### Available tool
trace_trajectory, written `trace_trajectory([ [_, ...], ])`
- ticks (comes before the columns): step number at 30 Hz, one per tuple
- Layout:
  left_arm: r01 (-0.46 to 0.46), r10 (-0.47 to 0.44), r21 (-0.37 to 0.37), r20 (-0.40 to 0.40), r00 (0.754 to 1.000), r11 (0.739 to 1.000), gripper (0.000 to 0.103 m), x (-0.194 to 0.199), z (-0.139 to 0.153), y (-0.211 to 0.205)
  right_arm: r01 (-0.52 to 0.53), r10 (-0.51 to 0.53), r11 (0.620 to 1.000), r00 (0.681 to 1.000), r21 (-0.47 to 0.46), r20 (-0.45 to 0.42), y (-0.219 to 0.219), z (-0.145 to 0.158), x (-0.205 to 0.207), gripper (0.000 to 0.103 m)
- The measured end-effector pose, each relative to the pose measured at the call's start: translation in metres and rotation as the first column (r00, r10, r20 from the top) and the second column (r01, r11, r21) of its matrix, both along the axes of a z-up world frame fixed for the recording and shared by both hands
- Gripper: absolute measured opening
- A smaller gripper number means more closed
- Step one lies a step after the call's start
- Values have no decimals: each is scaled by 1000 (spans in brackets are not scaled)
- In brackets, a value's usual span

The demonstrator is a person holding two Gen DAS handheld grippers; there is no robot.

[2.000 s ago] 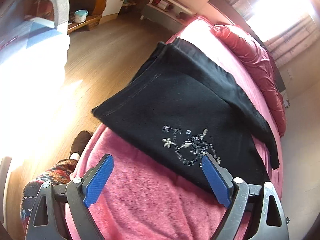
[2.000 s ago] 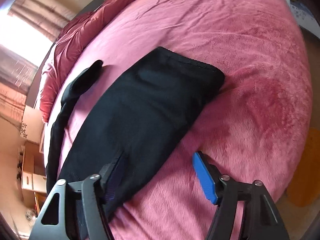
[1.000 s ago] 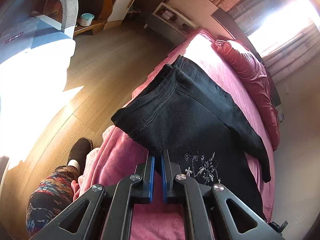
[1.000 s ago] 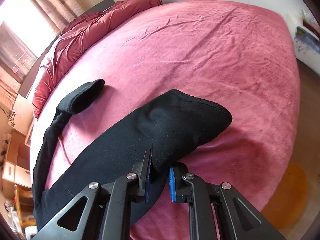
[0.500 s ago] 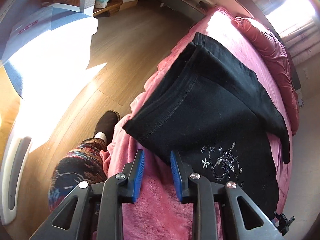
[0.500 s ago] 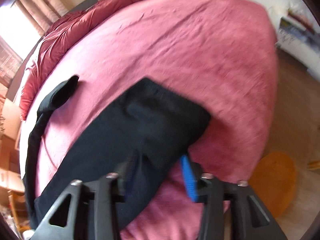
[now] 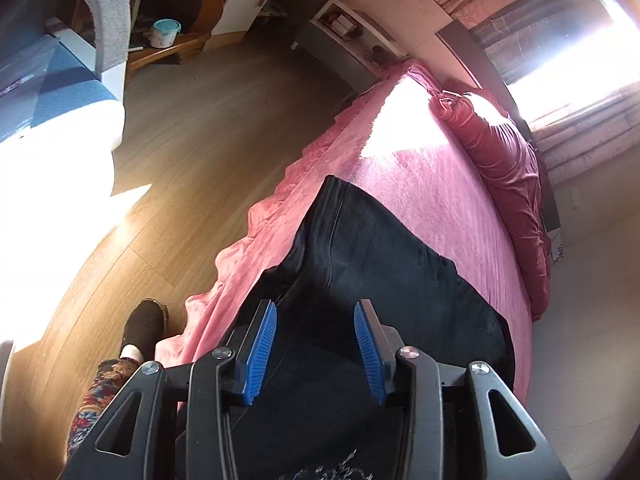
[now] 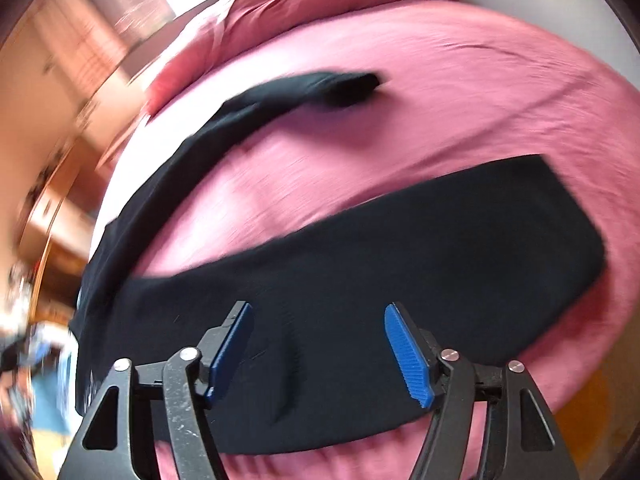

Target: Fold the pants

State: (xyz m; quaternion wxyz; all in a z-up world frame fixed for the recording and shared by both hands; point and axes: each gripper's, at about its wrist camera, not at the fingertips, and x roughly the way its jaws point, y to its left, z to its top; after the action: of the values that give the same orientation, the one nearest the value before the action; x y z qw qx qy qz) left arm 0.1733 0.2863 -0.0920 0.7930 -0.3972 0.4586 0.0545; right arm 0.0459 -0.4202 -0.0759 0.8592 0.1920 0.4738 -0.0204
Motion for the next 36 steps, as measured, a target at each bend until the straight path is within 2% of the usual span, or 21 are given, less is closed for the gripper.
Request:
trace_trajectory([
  [4,-6,4,-63,-41,999,998,51,51,-18,0,-170,169,985,983,-17,-69,62,-21,12,74],
  [8,-37,29,-102,-80,996,994,51,102,-38,5,-256,250,965,962,-46,-109,97,-39,20,74],
  [15,-105,87,-119,-149,985,987,51,155,-74,16,-287,269,953,948,-93,-172,114,-63,24,74],
  [19,-106,90,-99,-150,985,989,49,179,-79,17,-283,265,956,948,-81,-178,116,-69,24,79],
  [23,-79,62,-83,-191,980,993,49,197,-89,12,-265,250,962,951,-63,-182,117,-71,28,85],
  [25,-51,34,-70,-226,973,996,44,203,-95,7,-266,250,962,950,-66,-186,121,-73,35,87],
  [26,-39,24,-60,-225,974,997,31,204,-96,5,-269,252,961,949,-72,-189,123,-74,36,88],
  [27,-27,19,-34,-211,977,999,21,204,-93,2,-271,253,959,949,-77,-190,127,-75,37,88],
  [29,18,-13,28,-153,988,999,12,200,-80,-6,-279,259,956,947,-88,-190,131,-77,38,88],
  [30,29,-21,65,-118,993,997,10,197,-70,-10,-286,265,954,945,-88,-191,133,-79,38,89],
  [33,57,-59,69,32,998,996,10,175,-36,-23,-302,282,950,940,-81,-191,140,-81,32,92],
  [36,132,-144,74,181,973,988,9,143,4,-42,-299,282,952,940,-67,-191,141,-83,34,93],
])
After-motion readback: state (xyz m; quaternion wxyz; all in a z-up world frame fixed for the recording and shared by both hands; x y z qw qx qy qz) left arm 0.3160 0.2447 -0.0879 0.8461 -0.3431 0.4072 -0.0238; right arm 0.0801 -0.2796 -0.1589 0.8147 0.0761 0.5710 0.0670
